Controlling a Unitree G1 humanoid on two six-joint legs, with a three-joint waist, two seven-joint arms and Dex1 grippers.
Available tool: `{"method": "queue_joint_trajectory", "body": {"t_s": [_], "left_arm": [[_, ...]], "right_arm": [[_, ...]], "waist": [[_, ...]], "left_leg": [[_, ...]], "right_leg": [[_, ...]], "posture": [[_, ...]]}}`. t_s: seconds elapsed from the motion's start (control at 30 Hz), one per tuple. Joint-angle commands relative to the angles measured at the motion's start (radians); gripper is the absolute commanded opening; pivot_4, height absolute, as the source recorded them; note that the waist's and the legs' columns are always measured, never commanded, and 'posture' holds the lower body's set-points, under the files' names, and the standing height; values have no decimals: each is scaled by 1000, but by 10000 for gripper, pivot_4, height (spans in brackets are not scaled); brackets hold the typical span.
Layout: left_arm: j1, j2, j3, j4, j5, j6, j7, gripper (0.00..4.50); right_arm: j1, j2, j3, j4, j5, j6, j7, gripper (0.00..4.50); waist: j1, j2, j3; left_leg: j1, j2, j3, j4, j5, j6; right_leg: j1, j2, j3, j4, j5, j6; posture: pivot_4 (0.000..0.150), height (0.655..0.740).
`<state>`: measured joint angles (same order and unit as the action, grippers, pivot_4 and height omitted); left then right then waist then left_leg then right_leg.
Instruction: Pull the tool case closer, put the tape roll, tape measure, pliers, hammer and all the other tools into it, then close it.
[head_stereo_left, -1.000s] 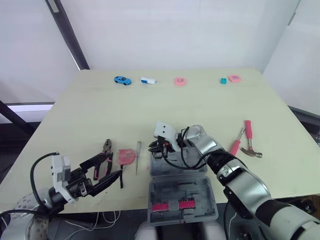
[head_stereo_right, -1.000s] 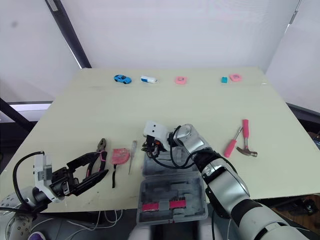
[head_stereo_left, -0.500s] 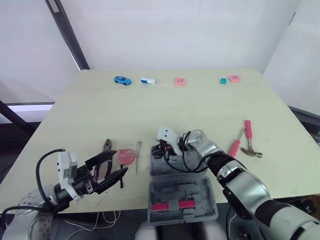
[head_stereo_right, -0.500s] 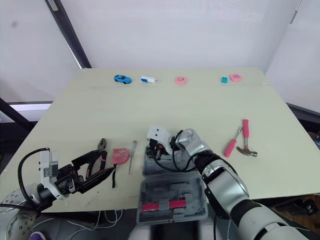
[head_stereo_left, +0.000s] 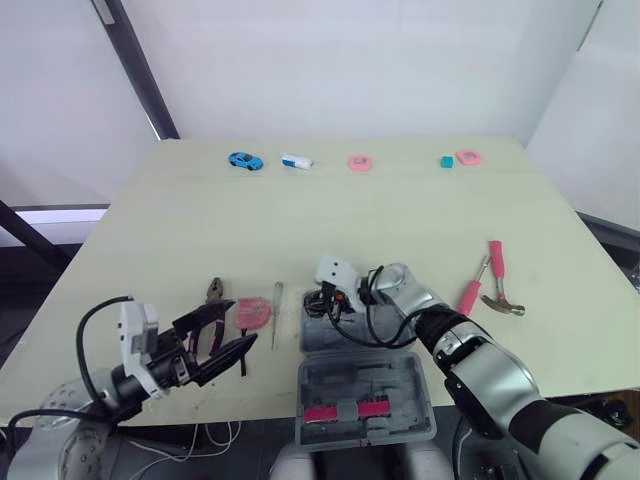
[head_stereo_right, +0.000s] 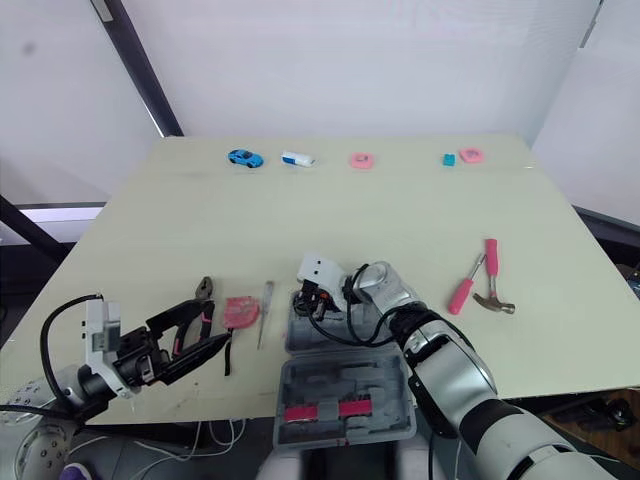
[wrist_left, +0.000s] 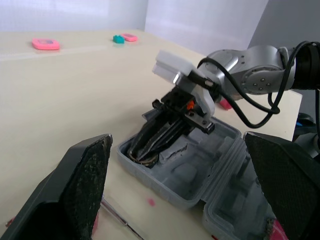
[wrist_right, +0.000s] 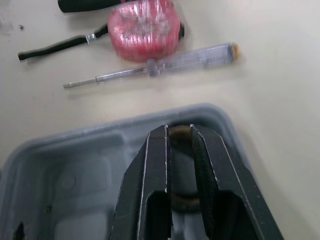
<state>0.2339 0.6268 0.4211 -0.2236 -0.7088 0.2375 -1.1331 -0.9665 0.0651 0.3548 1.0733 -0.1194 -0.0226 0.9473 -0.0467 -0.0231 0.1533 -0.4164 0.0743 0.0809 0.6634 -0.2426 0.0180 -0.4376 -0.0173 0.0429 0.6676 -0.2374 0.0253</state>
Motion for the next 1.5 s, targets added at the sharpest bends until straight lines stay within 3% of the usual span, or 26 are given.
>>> {"method": "queue_joint_trajectory", "body": {"t_s": [0.03, 0.33, 0.5, 0.67, 0.87, 0.93, 1.03, 1.13, 1.17, 1.3, 1.5], "left_arm": [[-9, 15, 4, 15, 6, -19, -20, 45000], [-1, -2, -11, 68, 35, -63, -53, 45000], [6, -43, -30, 120, 81, -98, -5, 45000], [30, -67, -28, 164, 128, -142, 30, 45000], [92, -77, 17, 276, 178, -221, 59, 45000], [118, -81, 28, 257, 176, -205, 89, 45000], [143, -86, 39, 240, 169, -193, 118, 45000], [170, -92, 42, 208, 159, -176, 146, 45000], [177, -94, 40, 197, 158, -172, 154, 45000], [188, -106, 26, 157, 158, -149, 183, 45000], [173, -110, 18, 30, 135, -76, 261, 45000]], "right_arm": [[3, 5, 30, 52, -54, -4, -17, 7075], [31, -11, -15, 0, -32, -61, -17, 7075], [149, -18, -168, -351, 189, -70, 50, 7075], [367, -142, -176, -739, 253, 87, 63, 7075], [717, -366, -313, -1124, 340, 223, 5, 7075], [887, -435, -417, -1232, 375, 237, -8, 12142], [1081, -492, -525, -1350, 431, 259, -41, 26662], [1273, -517, -660, -1418, 481, 255, -67, 37133], [1326, -523, -700, -1421, 490, 246, -72, 42495], [1437, -544, -798, -1388, 519, 210, -70, 43890], [1442, -573, -776, -1398, 565, 200, -16, 43890]], "waist": [[0, 0, 0], [-6, 0, -1], [0, 0, 0], [9, -1, -1], [8, -1, -1], [10, -2, -1], [15, -2, -2], [16, -2, -1], [14, -4, -2], [8, -4, -2], [7, -4, -2]], "left_leg": [[0, 0, 0, 0, 0, 0], [2, 0, 0, 0, 0, 0], [0, 0, 0, 0, 0, 0], [0, 0, -1, -1, 0, 0], [0, -1, 0, -1, 0, 0], [0, -1, 2, -1, 0, 0], [2, 0, -1, -4, 0, 0], [2, -1, -1, -4, 0, 0], [2, 0, -1, -4, 0, 0], [4, 0, -5, -4, 0, 0], [5, 0, -6, -4, -3, -4]], "right_leg": [[0, 0, 0, 0, 0, 0], [1, 0, 1, 1, 0, 0], [1, 0, 0, 1, 1, 1], [1, -1, -1, 0, 1, 2], [1, -2, 0, -3, 0, 0], [0, -1, 2, -3, 0, 1], [3, -1, 0, -6, -1, 0], [3, -2, 0, -7, -1, 1], [3, -2, 0, -6, -3, 4], [4, -4, 1, -6, -3, 5], [3, -12, -2, -6, -3, 5]], "posture": [[1500, 7400], [1500, 7400], [1500, 7400], [1500, 7400], [1500, 7400], [1500, 7400], [1500, 7400], [1500, 7400], [1500, 7400], [1500, 7400], [1500, 7400]]}}
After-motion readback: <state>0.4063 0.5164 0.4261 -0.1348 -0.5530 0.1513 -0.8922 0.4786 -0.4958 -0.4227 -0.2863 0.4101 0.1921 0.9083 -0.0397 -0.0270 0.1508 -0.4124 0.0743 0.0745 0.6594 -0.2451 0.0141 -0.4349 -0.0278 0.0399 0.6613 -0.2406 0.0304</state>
